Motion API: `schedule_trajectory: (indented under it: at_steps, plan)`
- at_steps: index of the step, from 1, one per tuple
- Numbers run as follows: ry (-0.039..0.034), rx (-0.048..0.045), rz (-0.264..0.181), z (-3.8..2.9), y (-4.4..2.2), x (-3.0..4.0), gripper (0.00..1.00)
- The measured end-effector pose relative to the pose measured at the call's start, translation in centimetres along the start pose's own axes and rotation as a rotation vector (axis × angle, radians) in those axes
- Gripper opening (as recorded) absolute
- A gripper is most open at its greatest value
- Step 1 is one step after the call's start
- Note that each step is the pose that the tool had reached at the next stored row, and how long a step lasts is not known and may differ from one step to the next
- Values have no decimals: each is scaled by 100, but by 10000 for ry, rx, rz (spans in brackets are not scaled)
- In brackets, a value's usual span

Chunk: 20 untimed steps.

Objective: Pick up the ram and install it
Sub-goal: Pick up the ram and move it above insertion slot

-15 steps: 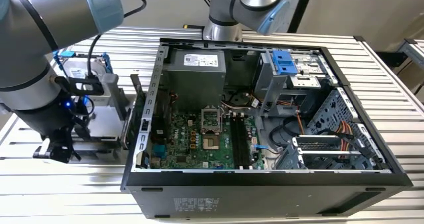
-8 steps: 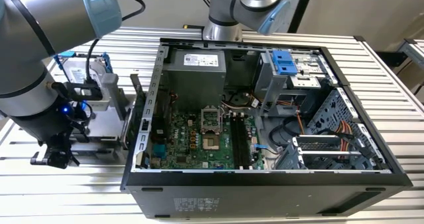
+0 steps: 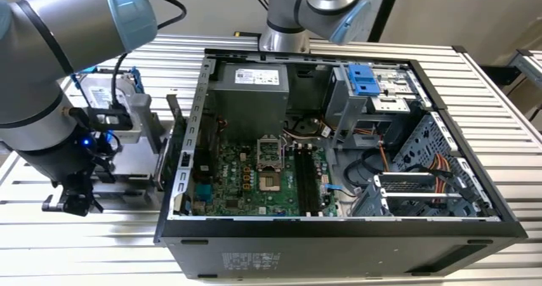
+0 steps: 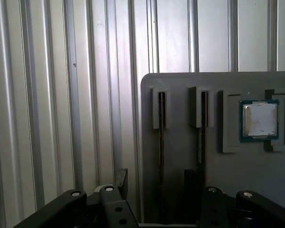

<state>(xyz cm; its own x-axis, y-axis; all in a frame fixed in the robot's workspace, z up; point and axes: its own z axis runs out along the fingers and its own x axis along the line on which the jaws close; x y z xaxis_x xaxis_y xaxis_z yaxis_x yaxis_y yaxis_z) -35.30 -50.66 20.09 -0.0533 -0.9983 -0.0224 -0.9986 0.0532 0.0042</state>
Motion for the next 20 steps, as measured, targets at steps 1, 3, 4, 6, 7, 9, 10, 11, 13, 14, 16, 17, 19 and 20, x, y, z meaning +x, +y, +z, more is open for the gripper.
schedule_trajectory:
  at_steps: [1,3,4,6,7,9,10,11,13,14,16,17,19,20]
  plan:
    - [0,1,-1,9,0,0,100]
    - [0,1,-1,25,0,0,100]
    - [0,0,0,32,0,0,100]
    - [1,-1,0,47,0,1,100]
    - [0,0,-1,55,0,1,100]
    - [1,0,0,72,0,1,100]
    - [2,-1,0,80,0,1,100]
    - [4,0,-1,88,-1,2,100]
    - [6,0,0,91,0,2,100]
    - [6,0,0,91,0,2,100]
    - [8,0,0,91,0,2,100]
    - [8,0,0,91,0,2,100]
    - [8,0,0,91,0,0,100]
    - [5,3,1,93,0,-8,100]
